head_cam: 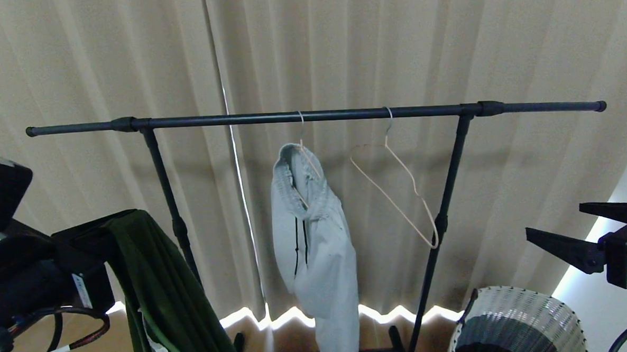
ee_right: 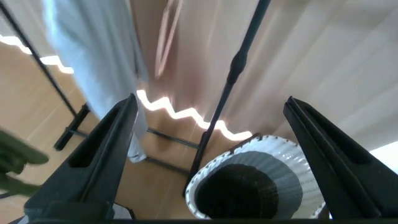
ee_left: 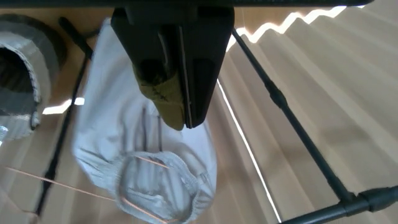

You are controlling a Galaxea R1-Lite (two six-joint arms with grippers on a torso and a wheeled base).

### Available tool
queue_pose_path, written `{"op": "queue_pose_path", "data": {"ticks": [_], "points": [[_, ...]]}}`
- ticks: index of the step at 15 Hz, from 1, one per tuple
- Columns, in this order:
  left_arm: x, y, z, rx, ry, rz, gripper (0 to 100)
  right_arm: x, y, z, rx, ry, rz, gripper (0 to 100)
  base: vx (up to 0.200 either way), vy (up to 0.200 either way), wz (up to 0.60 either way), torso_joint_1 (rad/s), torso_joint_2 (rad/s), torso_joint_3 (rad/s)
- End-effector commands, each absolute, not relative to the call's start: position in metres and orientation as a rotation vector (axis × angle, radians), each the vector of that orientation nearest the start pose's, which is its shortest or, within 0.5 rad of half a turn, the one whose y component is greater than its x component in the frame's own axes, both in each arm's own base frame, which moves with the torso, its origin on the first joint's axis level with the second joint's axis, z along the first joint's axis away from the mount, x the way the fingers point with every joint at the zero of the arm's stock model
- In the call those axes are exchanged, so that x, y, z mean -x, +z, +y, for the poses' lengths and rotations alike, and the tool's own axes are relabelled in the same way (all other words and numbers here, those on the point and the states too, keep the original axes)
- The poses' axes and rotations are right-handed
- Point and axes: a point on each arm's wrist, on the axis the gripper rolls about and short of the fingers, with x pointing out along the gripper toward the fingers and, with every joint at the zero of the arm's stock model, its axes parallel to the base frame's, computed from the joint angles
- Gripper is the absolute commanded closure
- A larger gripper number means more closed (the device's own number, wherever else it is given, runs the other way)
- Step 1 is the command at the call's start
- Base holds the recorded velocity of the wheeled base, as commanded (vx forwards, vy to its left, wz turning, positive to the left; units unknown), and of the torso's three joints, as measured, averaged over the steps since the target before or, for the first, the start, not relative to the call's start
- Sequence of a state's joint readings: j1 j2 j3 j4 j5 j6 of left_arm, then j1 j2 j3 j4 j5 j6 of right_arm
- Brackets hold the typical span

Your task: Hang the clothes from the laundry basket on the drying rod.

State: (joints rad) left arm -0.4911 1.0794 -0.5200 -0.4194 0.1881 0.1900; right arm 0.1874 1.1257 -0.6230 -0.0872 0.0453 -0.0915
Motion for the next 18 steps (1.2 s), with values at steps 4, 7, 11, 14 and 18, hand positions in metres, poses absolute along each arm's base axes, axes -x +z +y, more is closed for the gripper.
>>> {"op": "queue_pose_path", "data": {"ticks": [4,7,11,14,18], "points": [[-0.1330,0.2212,-0.0663,-0.237,-0.314,0.104,100,-0.1514,0.2111,0.0302,0.120,0.252,0.406,0,0.200,0.000,0.00,0.008,0.01,-0.002],[-0.1328,0.2176,-0.0662,-0.256,-0.316,0.114,100,-0.1513,0.2106,0.0302,0.121,0.252,0.408,0,0.133,0.000,0.00,0.005,0.00,0.000],[-0.1325,0.2159,-0.0660,-0.292,-0.319,0.114,100,-0.1491,0.2121,0.0298,0.120,0.252,0.399,0,0.000,0.000,0.00,0.000,0.00,0.000],[-0.1324,0.2154,-0.0660,-0.292,-0.319,0.116,100,-0.1487,0.2124,0.0297,0.120,0.252,0.397,0,0.000,0.000,0.00,0.000,0.00,0.000],[-0.1321,0.2152,-0.0658,-0.290,-0.317,0.116,100,-0.1491,0.2121,0.0298,0.120,0.252,0.399,0,0.000,0.150,0.00,-0.001,0.00,0.002]]}}
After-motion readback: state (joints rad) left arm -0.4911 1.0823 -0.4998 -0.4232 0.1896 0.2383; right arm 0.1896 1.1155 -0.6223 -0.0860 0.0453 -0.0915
